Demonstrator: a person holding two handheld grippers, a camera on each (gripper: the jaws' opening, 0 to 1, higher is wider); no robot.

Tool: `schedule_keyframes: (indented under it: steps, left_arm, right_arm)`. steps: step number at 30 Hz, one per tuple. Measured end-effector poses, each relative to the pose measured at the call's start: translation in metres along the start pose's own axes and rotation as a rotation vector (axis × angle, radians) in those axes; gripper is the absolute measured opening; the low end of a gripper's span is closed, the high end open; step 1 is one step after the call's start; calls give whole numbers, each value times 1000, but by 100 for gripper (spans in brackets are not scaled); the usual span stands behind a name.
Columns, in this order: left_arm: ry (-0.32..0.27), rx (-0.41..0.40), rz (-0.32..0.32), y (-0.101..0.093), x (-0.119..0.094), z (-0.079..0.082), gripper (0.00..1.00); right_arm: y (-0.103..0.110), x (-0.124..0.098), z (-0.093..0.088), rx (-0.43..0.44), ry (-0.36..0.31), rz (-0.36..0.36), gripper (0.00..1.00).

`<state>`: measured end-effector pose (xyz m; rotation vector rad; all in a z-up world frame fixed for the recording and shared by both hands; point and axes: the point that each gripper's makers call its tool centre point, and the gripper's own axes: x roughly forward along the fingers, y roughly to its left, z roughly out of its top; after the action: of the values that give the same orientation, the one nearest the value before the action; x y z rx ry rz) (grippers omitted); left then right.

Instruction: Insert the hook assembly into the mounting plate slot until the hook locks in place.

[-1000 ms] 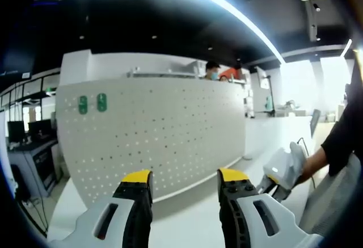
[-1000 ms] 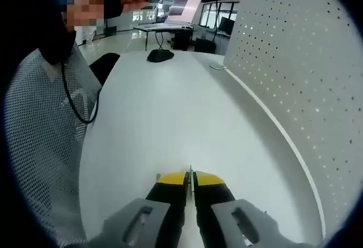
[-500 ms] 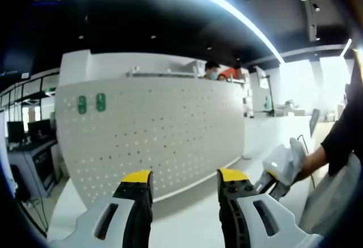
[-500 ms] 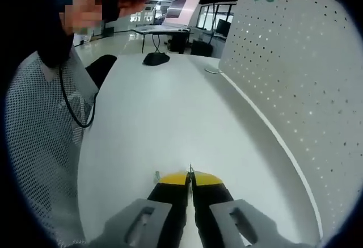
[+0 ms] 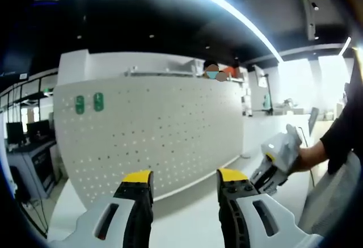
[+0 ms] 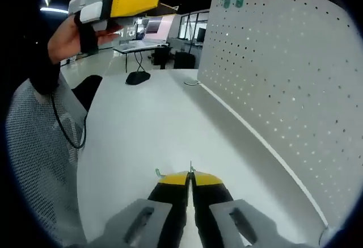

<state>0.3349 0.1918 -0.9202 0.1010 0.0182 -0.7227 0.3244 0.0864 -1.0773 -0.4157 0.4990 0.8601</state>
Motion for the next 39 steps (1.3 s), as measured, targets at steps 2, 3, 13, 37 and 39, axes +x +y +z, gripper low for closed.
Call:
schedule_keyframes:
  steps: [2,3,13,37,39]
  left_arm:
    - [0,1,-2,0,0,0,46]
    - [0,1,-3,-1,0,0,45]
    - [5,8,-24,-8,2,0,45]
    - [5,22,-63,-19,3,1,42]
    - [5,24,-67,-20,3,1,42]
  right_arm:
    - [-4,-3,5,16,-15,-14,0]
    - [-7,-4,8,24,-22,-22,0]
    - [-24,-17,35,47,-84,-93,0]
    - [-30,-44,128,122,-249,-120,0]
    - [-28,-46,135,124,-258,-115,0]
